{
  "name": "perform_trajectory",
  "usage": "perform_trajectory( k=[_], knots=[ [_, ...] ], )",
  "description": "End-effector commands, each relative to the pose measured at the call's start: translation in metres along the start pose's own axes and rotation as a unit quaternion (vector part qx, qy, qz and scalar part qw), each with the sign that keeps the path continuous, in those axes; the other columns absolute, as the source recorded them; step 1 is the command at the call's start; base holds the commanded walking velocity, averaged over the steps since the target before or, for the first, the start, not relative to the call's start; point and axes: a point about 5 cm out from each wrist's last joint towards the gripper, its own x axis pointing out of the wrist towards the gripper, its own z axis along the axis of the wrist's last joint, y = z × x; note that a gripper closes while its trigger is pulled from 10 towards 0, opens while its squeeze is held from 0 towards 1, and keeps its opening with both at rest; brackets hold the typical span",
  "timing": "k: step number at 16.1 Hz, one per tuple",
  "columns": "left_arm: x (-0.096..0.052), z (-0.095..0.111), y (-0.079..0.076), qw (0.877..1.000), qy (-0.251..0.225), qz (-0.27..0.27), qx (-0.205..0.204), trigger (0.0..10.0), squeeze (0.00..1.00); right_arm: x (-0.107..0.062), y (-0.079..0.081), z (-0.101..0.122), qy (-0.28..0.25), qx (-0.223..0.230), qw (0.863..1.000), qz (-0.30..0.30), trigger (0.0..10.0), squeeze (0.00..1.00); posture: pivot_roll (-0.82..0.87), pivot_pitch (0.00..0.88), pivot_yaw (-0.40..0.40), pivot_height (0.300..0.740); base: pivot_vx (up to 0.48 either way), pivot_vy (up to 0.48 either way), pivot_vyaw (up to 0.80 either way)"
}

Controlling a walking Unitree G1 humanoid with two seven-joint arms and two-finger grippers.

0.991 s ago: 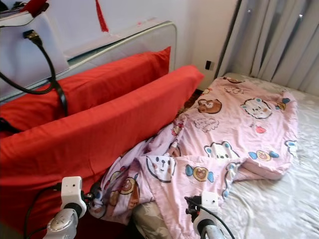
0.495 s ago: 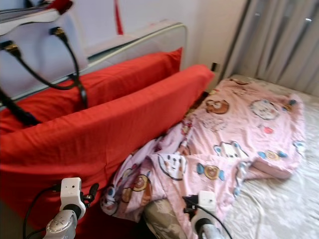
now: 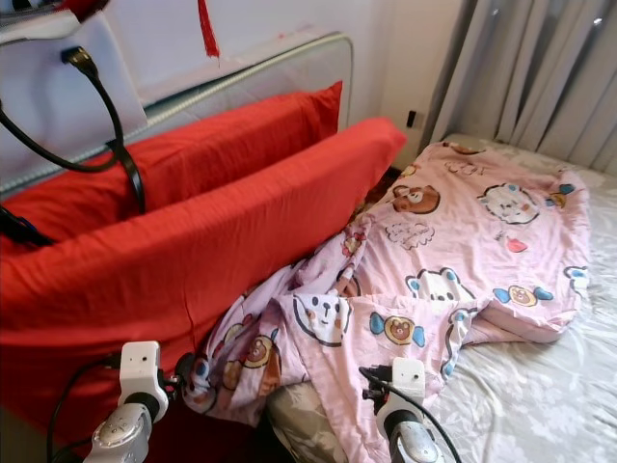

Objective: Clean up the room

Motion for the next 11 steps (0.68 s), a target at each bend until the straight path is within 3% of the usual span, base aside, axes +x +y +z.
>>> perform_trajectory(
  k=[1, 11],
  knots=[
    [-0.001, -0.004, 0.000, 1.000, 0.008, 0.000, -0.002, 10.0, 0.00, 0.000, 0.002, 0.001, -0.010, 0.003, 1.000, 0.002, 10.0, 0.00, 0.00, 0.000, -0.009, 0.676, 0.000, 0.000, 0.00],
    [0.000, -0.003, -0.001, 1.000, 0.008, -0.003, 0.000, 10.0, 0.00, 0.001, 0.012, 0.002, -0.014, -0.003, 1.000, 0.027, 10.0, 0.00, 0.00, 0.000, -0.007, 0.656, 0.000, 0.000, 0.00]
  ],
)
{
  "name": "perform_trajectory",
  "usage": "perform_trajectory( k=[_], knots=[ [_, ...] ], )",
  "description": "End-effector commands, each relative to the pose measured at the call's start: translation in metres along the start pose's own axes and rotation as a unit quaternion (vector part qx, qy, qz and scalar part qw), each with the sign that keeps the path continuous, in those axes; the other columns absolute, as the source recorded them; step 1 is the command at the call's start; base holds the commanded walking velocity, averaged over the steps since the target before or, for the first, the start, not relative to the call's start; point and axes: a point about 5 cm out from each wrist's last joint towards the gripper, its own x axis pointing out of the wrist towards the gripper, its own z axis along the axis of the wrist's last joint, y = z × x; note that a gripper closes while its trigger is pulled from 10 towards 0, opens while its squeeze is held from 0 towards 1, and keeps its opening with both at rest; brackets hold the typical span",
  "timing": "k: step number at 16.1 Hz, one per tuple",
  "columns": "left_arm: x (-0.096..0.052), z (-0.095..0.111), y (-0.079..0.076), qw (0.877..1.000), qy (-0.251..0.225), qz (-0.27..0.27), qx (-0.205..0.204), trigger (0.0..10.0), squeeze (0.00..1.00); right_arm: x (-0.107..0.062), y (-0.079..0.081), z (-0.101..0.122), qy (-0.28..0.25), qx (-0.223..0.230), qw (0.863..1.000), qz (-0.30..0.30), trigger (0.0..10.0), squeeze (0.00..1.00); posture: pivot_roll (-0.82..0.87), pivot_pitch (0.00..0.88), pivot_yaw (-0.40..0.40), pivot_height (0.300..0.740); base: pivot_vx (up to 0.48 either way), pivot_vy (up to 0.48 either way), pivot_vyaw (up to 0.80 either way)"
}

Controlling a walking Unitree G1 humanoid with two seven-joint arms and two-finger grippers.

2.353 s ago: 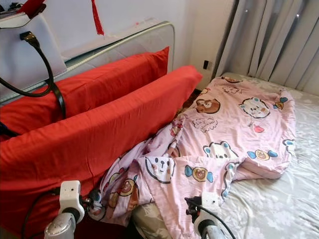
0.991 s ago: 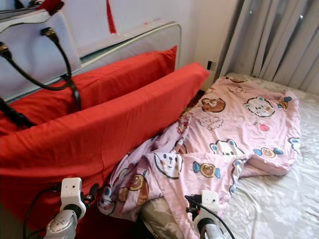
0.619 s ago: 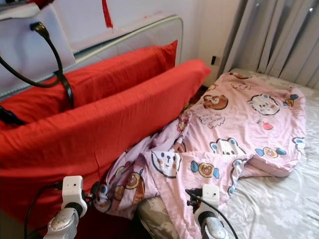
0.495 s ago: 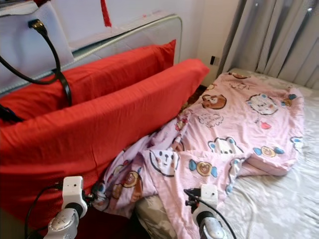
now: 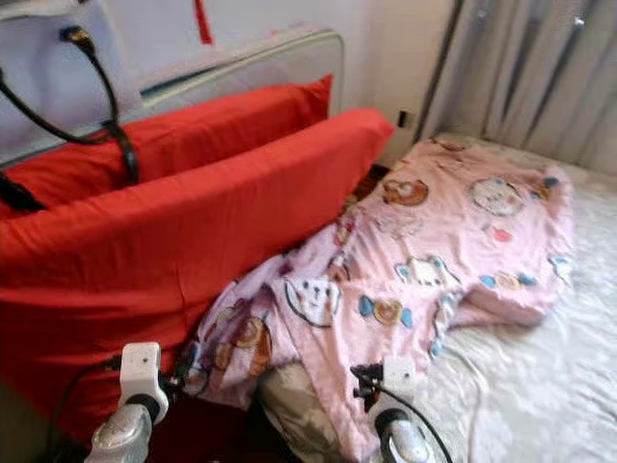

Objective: Clean up the room

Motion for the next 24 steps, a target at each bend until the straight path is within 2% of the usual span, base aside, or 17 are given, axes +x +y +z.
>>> perform_trajectory(
  k=[1, 6, 9, 15, 24],
  knots=[
    [0.000, -0.001, 0.000, 1.000, 0.002, 0.000, -0.001, 10.0, 0.00, 0.003, 0.002, 0.006, -0.009, -0.006, 1.000, 0.009, 10.0, 0.00, 0.01, 0.000, -0.008, 0.656, 0.000, 0.000, 0.00],
    [-0.001, -0.002, 0.002, 1.000, 0.003, 0.003, 0.000, 10.0, 0.00, 0.004, 0.009, 0.002, 0.010, -0.014, 1.000, 0.022, 10.0, 0.00, 0.02, 0.000, -0.008, 0.656, 0.000, 0.000, 0.00],
    [-0.001, -0.002, 0.003, 1.000, 0.001, 0.003, 0.000, 10.0, 0.00, 0.004, 0.013, 0.001, 0.011, -0.017, 0.999, 0.033, 10.0, 0.00, 0.02, 0.000, -0.010, 0.626, 0.000, 0.000, 0.00],
    [0.002, 0.006, 0.002, 1.000, -0.012, -0.007, -0.003, 10.0, 0.00, 0.005, 0.013, 0.003, 0.011, -0.010, 1.000, 0.026, 10.0, 0.00, 0.05, 0.000, -0.022, 0.626, 0.000, 0.000, 0.00],
    [0.006, 0.018, 0.000, 0.999, -0.035, -0.013, -0.015, 10.0, 0.00, 0.017, 0.017, 0.022, 0.003, -0.021, 0.999, 0.034, 10.0, 0.00, 0.06, 0.017, -0.026, 0.626, 0.000, 0.000, 0.00]
  ],
)
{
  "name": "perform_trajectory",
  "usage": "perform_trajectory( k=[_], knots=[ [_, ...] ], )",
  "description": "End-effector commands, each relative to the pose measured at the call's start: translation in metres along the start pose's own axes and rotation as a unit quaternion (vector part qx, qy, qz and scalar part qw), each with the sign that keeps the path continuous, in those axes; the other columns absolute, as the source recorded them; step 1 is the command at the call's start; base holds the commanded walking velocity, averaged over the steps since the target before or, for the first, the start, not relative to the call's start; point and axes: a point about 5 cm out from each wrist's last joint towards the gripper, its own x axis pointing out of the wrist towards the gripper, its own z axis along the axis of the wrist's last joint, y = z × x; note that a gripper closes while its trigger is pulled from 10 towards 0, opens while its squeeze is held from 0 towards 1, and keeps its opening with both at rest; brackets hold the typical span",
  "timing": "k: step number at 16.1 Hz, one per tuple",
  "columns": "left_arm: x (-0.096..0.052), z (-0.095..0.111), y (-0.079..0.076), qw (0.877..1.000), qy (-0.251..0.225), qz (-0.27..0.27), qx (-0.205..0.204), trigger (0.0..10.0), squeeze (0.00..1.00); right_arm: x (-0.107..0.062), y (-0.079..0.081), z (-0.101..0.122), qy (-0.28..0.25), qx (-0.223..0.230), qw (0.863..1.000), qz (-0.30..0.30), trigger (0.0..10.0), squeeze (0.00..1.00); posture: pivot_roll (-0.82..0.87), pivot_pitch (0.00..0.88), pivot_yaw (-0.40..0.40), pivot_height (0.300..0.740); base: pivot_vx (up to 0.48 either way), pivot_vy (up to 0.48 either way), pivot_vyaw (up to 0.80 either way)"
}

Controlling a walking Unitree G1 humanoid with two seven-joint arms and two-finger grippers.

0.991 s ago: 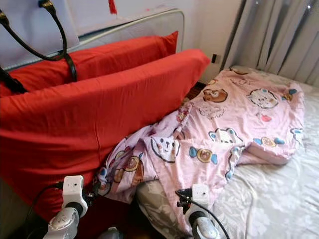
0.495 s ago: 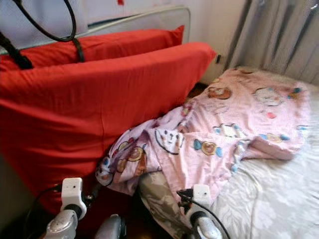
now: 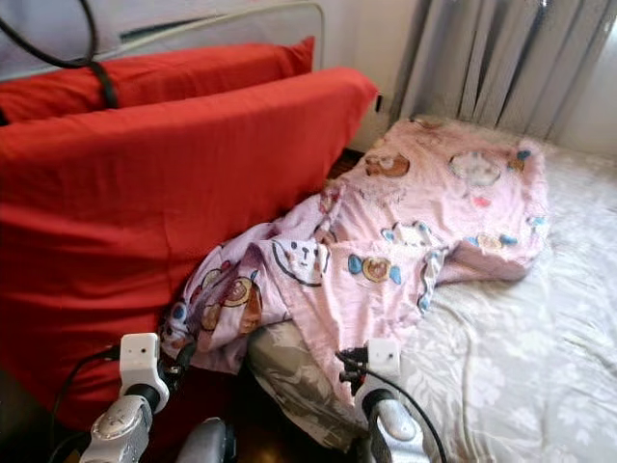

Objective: Clean up the room

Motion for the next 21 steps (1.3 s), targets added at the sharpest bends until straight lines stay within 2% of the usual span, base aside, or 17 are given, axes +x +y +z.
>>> perform_trajectory(
  k=[1, 8, 12, 13, 14, 16, 20, 21],
  knots=[
    [0.002, 0.005, -0.001, 1.000, -0.008, -0.001, -0.001, 10.0, 0.00, 0.000, 0.000, -0.001, 0.007, -0.002, 1.000, 0.002, 10.0, 0.00, 0.06, 0.017, -0.026, 0.626, 0.000, 0.000, 0.00],
    [0.000, 0.004, -0.001, 1.000, -0.011, -0.004, -0.002, 10.0, 0.00, -0.003, 0.006, -0.011, 0.025, -0.021, 0.999, 0.018, 10.0, 0.00, 0.07, 0.031, -0.025, 0.626, 0.223, 0.000, 0.00],
    [-0.005, 0.002, 0.001, 1.000, -0.015, -0.006, 0.002, 10.0, 0.00, -0.001, 0.000, -0.011, 0.052, -0.020, 0.998, -0.012, 10.0, 0.00, 0.10, 0.069, -0.030, 0.626, 0.278, 0.000, 0.00],
    [-0.007, 0.001, 0.001, 1.000, -0.015, -0.008, 0.005, 10.0, 0.00, 0.002, -0.002, -0.008, 0.055, -0.004, 0.998, -0.023, 10.0, 0.99, 0.11, 0.085, -0.033, 0.626, 0.000, 0.000, 0.00],
    [-0.007, 0.001, 0.001, 1.000, -0.015, -0.008, 0.005, 10.0, 0.00, 0.002, -0.002, -0.008, 0.055, -0.004, 0.998, -0.023, 10.0, 0.99, 0.11, 0.085, -0.033, 0.626, 0.000, 0.000, 0.00],
    [-0.011, 0.001, -0.002, 1.000, -0.022, -0.018, 0.007, 10.0, 0.00, 0.008, -0.001, 0.002, 0.054, 0.041, 0.997, -0.031, 10.0, 1.00, 0.14, 0.122, -0.039, 0.626, 0.000, 0.000, 0.00],
    [-0.016, 0.006, -0.003, 0.999, -0.035, -0.026, 0.008, 10.0, 0.00, 0.012, -0.002, 0.009, 0.054, 0.077, 0.994, -0.049, 10.0, 1.00, 0.16, 0.161, -0.041, 0.626, 0.000, 0.000, 0.00],
    [-0.019, 0.011, -0.004, 0.999, -0.045, -0.030, 0.007, 10.0, 0.00, 0.013, -0.006, 0.011, 0.057, 0.096, 0.991, -0.070, 10.0, 1.00, 0.17, 0.195, -0.043, 0.626, 0.000, 0.000, 0.00]
  ],
)
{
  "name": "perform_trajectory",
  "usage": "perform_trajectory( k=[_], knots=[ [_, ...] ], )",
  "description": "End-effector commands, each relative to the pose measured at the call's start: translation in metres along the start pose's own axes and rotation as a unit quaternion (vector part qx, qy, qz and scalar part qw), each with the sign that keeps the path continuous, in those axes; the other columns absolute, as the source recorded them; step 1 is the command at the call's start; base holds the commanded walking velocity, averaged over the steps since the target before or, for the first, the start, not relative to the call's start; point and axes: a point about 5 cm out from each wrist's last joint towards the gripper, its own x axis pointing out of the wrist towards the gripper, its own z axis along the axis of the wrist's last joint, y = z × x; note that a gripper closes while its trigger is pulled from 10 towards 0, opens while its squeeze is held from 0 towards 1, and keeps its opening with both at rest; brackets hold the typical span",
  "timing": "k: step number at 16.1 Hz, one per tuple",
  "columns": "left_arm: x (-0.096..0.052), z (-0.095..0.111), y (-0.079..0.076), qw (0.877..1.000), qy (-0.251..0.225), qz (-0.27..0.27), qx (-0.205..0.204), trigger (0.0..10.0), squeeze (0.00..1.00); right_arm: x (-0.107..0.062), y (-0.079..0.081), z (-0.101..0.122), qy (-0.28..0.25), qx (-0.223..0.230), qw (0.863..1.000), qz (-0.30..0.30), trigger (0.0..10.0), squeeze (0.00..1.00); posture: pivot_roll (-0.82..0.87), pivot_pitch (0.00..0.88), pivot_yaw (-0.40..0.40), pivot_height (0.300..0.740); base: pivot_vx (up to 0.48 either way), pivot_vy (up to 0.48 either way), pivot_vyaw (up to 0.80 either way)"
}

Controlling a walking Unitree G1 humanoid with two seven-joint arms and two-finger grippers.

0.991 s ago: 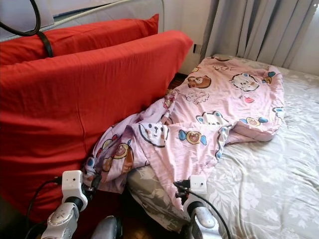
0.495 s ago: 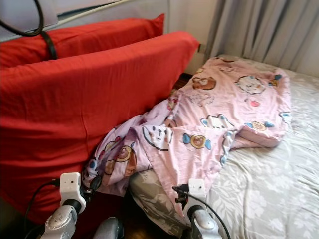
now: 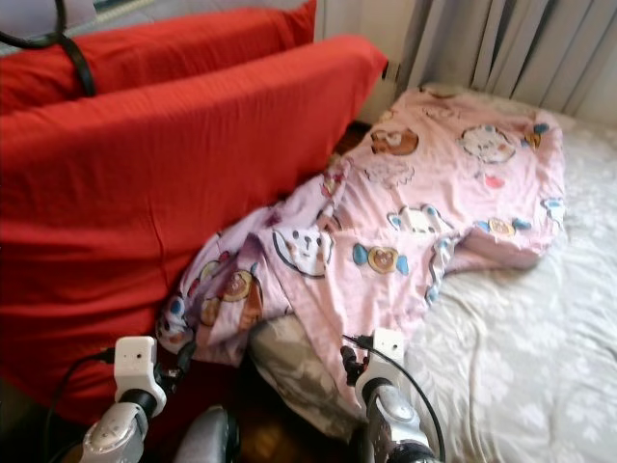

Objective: Clean up the room

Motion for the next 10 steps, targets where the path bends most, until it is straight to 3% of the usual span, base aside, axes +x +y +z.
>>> perform_trajectory(
  k=[1, 4, 10],
  knots=[
    [-0.002, 0.001, -0.002, 1.000, 0.001, -0.008, -0.005, 10.0, 0.00, 0.000, -0.005, 0.000, 0.008, 0.019, 1.000, -0.020, 10.0, 1.00, 0.18, 0.205, -0.043, 0.626, 0.000, 0.000, 0.00],
    [-0.007, 0.006, -0.005, 1.000, -0.008, -0.014, -0.005, 10.0, 0.00, 0.000, -0.011, 0.002, 0.010, 0.041, 0.998, -0.038, 10.0, 1.00, 0.19, 0.231, -0.039, 0.626, 0.000, 0.000, 0.00],
    [-0.030, 0.018, -0.006, 1.000, -0.007, -0.025, 0.009, 10.0, 0.00, -0.001, -0.019, 0.002, 0.015, 0.062, 0.996, -0.056, 10.0, 1.00, 0.21, 0.310, -0.023, 0.626, 0.000, 0.000, 0.00]
  ],
)
